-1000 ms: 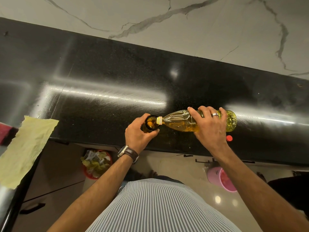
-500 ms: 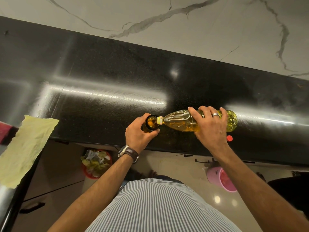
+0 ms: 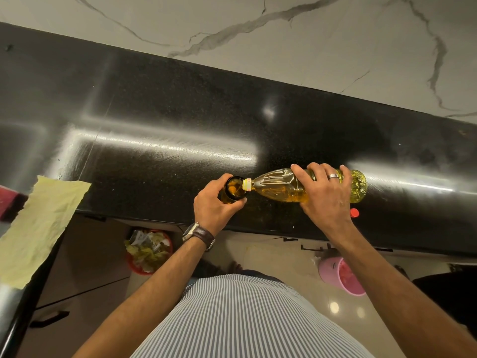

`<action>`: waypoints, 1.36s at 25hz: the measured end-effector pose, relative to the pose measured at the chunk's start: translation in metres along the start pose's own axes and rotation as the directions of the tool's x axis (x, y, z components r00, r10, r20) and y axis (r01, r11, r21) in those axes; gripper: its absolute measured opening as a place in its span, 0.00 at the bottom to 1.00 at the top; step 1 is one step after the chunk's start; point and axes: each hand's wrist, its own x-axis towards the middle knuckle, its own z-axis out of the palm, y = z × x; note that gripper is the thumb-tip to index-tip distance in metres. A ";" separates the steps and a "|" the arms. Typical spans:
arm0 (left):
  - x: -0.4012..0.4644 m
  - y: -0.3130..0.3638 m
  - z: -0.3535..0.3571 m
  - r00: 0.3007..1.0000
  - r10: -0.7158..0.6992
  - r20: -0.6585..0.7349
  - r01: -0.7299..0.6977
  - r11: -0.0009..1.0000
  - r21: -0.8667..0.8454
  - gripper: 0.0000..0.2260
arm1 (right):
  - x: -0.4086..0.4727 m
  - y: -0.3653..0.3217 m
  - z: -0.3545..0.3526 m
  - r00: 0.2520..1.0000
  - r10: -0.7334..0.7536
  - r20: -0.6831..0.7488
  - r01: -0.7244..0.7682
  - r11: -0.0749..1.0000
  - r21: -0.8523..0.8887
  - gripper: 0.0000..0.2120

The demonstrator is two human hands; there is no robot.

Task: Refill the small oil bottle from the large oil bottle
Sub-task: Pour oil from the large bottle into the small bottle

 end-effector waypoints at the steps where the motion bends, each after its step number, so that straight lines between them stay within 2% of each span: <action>1: 0.000 0.000 0.000 1.000 -0.001 0.000 0.001 1.000 -0.001 0.28 | 0.000 0.000 0.000 1.000 0.000 0.000 0.000 1.000 -0.001 0.41; 34: -0.001 0.002 -0.002 1.000 0.012 -0.005 -0.012 1.000 0.004 0.28 | 0.002 0.001 0.000 1.000 -0.010 -0.006 0.010 1.000 -0.020 0.41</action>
